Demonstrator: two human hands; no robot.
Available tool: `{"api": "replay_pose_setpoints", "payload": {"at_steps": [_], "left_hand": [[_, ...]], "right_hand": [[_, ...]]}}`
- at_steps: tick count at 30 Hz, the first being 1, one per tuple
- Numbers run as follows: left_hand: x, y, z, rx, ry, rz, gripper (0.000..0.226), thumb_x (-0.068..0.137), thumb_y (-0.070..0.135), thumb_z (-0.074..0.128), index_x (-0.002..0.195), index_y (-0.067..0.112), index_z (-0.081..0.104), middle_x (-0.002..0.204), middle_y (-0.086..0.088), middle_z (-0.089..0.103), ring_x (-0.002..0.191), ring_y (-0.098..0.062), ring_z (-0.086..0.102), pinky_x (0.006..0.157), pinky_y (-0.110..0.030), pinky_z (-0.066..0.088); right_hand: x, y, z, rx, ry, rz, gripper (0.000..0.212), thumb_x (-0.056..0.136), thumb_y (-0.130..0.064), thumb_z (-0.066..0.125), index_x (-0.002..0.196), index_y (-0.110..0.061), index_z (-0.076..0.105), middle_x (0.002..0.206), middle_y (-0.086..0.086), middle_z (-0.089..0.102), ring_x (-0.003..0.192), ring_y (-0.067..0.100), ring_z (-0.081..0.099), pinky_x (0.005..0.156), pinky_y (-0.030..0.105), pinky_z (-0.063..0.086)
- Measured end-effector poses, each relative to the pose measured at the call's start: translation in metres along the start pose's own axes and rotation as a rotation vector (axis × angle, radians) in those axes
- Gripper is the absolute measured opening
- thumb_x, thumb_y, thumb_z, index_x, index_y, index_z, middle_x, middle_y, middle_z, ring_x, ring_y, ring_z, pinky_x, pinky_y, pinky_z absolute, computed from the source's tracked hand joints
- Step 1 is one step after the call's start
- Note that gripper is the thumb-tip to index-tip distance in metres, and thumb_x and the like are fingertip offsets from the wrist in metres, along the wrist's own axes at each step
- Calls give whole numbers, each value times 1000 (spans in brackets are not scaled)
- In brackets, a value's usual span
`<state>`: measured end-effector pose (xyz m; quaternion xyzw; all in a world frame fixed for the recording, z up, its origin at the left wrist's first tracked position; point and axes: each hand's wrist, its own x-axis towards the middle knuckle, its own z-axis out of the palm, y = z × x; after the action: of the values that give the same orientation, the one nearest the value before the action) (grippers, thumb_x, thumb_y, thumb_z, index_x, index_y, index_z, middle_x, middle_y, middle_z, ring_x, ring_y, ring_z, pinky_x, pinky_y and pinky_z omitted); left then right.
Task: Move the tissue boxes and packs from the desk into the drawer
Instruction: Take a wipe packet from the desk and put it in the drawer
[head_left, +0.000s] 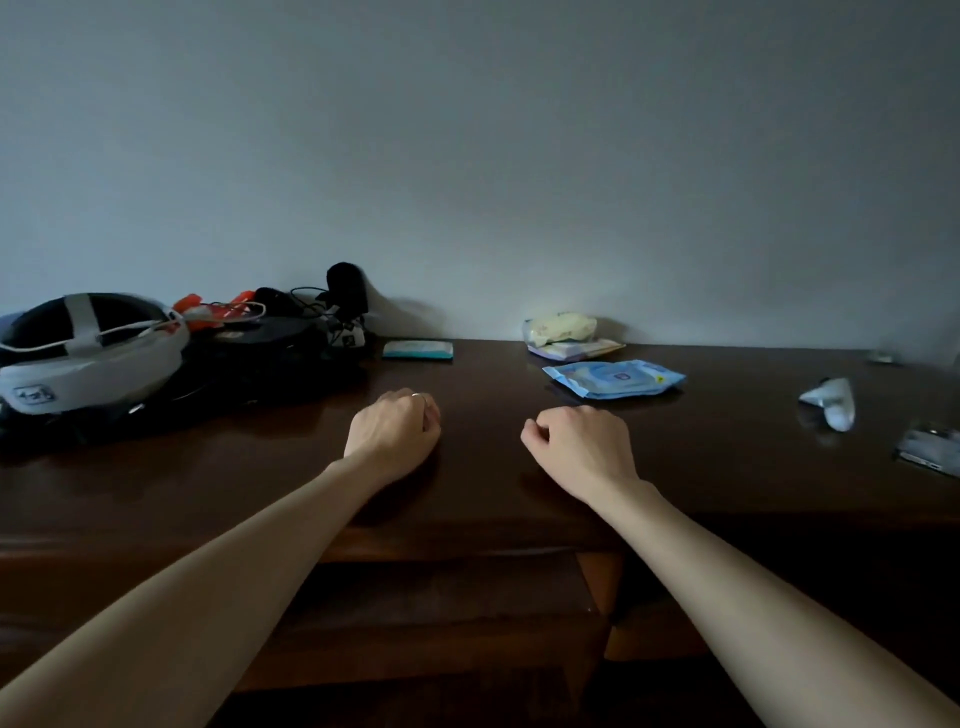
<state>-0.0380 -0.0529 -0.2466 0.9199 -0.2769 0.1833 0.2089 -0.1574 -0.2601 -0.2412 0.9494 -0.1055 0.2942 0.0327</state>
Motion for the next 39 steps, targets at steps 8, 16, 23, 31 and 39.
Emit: {"api": "replay_pose_setpoints", "payload": {"at_steps": [8, 16, 23, 31, 39], "left_hand": [[88, -13, 36, 211, 24, 45, 32, 92, 31, 56, 123, 22, 60, 122, -3, 59, 120, -25, 50, 92, -38, 45], [184, -44, 71, 242, -90, -82, 49, 96, 31, 50, 141, 15, 42, 143, -10, 47, 132, -31, 43, 103, -46, 41], [220, -73, 110, 284, -116, -136, 64, 95, 58, 40, 146, 20, 42, 138, -13, 49, 127, -34, 46, 100, -48, 40], [231, -68, 117, 240, -104, -88, 66, 93, 62, 43, 138, 14, 52, 129, -12, 51, 119, -29, 48, 98, -44, 42], [197, -48, 93, 156, -138, -34, 59, 91, 58, 53, 133, 16, 52, 126, -7, 58, 115, -25, 55, 93, -41, 50]], "right_hand": [[86, 35, 49, -95, -161, 232, 49, 94, -43, 59, 137, -21, 53, 137, 7, 53, 129, 29, 46, 102, 43, 43], [178, 36, 104, -102, -342, 347, 60, 96, -47, 57, 146, -18, 42, 148, 13, 46, 137, 34, 42, 103, 51, 45], [229, 63, 148, -129, -289, 495, 79, 93, -58, 55, 154, -23, 19, 150, 20, 36, 125, 39, 50, 81, 42, 44], [257, 53, 169, -369, -441, 446, 47, 104, -32, 45, 148, -18, 46, 150, 25, 45, 135, 47, 41, 104, 55, 45], [222, 34, 140, -442, -270, 155, 30, 99, 1, 48, 114, -12, 71, 112, 7, 72, 104, 26, 70, 67, 34, 47]]}}
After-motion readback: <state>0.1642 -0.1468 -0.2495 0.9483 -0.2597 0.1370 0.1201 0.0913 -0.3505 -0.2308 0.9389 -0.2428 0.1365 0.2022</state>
